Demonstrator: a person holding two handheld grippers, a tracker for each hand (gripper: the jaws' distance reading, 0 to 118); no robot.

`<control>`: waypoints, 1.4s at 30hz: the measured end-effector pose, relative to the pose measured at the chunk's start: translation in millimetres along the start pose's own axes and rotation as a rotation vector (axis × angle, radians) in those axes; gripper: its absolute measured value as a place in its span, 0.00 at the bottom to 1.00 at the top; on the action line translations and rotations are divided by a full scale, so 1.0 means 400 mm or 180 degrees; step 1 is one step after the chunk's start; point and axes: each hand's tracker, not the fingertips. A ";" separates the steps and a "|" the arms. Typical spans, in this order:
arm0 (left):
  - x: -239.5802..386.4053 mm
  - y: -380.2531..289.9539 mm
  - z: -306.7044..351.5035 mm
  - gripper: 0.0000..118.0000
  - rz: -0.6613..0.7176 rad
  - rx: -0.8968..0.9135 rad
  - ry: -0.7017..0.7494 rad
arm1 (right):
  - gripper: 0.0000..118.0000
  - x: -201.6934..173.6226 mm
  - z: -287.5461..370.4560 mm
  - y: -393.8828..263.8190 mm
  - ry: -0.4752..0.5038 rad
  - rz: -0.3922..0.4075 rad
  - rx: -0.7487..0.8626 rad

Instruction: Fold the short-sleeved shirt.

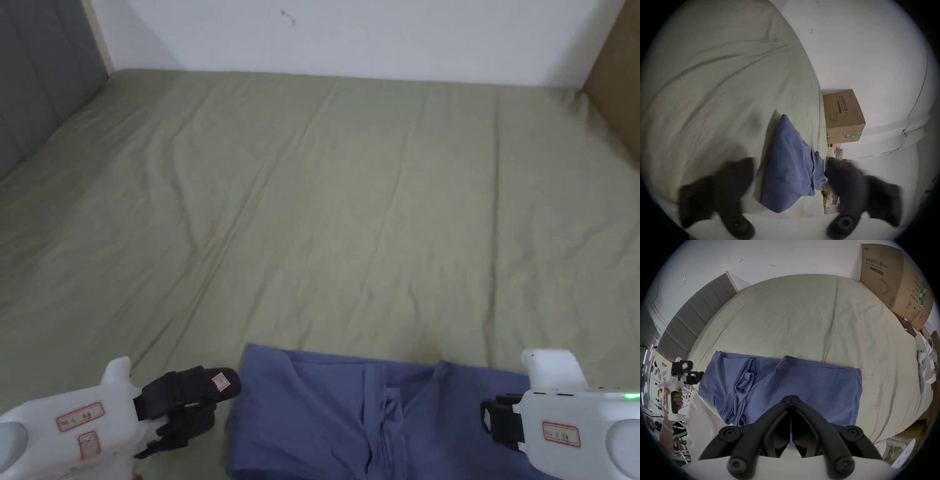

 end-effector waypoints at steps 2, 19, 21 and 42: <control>-0.012 -0.006 -0.029 0.99 0.0095 -0.0089 -0.0144 | 0.00 -0.008 -0.002 0.003 0.0007 0.0023 -0.0017; 0.014 0.008 -0.126 0.08 -0.0099 -0.0678 -0.0065 | 0.00 -0.070 -0.031 0.059 0.0050 0.0185 -0.0074; 0.001 0.052 -0.079 0.08 -0.0281 -0.0542 0.0090 | 0.00 -0.069 -0.028 0.064 0.0096 0.0169 -0.0033; 0.331 0.081 0.180 0.08 -0.0897 0.0256 0.0807 | 0.00 0.019 -0.008 0.008 0.0066 -0.0119 0.0013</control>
